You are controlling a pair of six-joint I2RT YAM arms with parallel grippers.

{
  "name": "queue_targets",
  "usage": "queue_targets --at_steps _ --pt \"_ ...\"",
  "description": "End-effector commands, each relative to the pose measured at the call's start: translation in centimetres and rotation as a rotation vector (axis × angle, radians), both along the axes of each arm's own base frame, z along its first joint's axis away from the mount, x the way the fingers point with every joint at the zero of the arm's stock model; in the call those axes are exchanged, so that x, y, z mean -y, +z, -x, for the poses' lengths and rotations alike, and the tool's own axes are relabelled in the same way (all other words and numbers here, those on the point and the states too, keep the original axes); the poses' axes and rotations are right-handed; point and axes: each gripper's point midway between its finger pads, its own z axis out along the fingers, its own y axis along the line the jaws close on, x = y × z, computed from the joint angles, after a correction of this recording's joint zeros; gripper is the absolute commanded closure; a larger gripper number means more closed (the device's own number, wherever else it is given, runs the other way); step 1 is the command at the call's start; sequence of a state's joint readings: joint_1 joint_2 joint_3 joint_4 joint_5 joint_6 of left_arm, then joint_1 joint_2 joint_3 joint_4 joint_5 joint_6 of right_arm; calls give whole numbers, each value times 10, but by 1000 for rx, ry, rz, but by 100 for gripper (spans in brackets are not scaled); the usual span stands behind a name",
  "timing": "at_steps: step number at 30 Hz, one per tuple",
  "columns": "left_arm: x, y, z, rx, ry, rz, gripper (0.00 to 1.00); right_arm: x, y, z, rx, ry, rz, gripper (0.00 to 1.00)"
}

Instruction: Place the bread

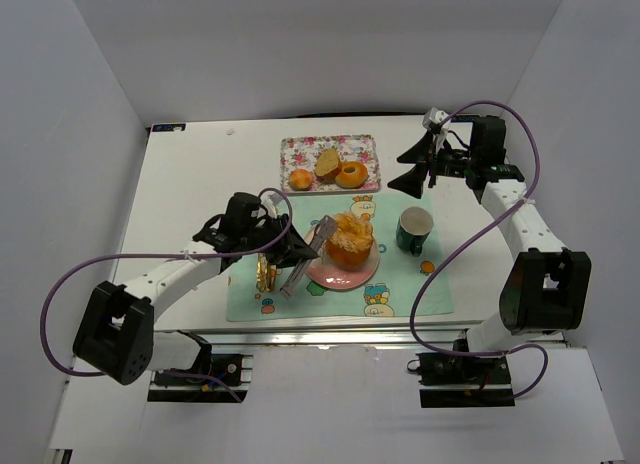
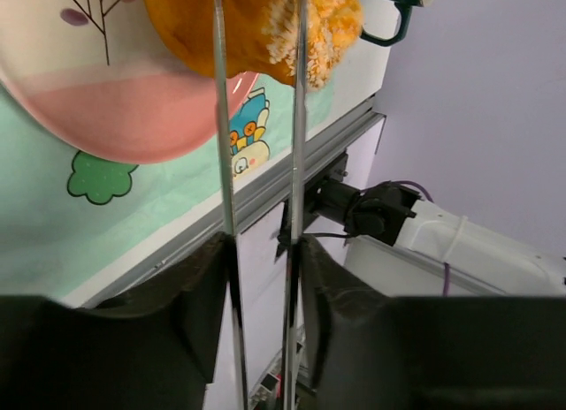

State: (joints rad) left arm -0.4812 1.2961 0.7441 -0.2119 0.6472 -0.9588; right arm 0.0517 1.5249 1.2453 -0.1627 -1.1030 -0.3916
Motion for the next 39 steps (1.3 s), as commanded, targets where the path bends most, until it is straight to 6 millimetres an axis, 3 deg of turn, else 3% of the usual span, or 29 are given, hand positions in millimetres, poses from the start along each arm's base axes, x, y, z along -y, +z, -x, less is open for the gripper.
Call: queue_targets --at_steps 1,5,13,20,25,29,30,34,39 --pt "3 13 -5 70 -24 13 52 0 6 6 0 10 -12 11" --pt "4 21 -5 88 -30 21 45 0 4 6 -3 9 -12 11" --pt "-4 30 -4 101 -17 -28 45 -1 4 8 -4 14 -14 10" --pt "-9 55 -23 172 37 -41 45 -1 3 9 -5 20 -16 11" --pt "-18 76 -50 228 75 -82 48 -1 3 10 -3 23 -16 10" --pt "-18 81 -76 249 95 -90 49 -1 2 11 -6 26 -18 11" --pt "-15 73 -86 235 97 -94 49 -1 3 11 -3 27 -19 11" --pt "-7 72 -113 233 121 -89 50 -2 5 12 3 29 -22 11" --pt "-6 56 -147 256 84 -202 53 -2 5 13 9 32 -24 11"
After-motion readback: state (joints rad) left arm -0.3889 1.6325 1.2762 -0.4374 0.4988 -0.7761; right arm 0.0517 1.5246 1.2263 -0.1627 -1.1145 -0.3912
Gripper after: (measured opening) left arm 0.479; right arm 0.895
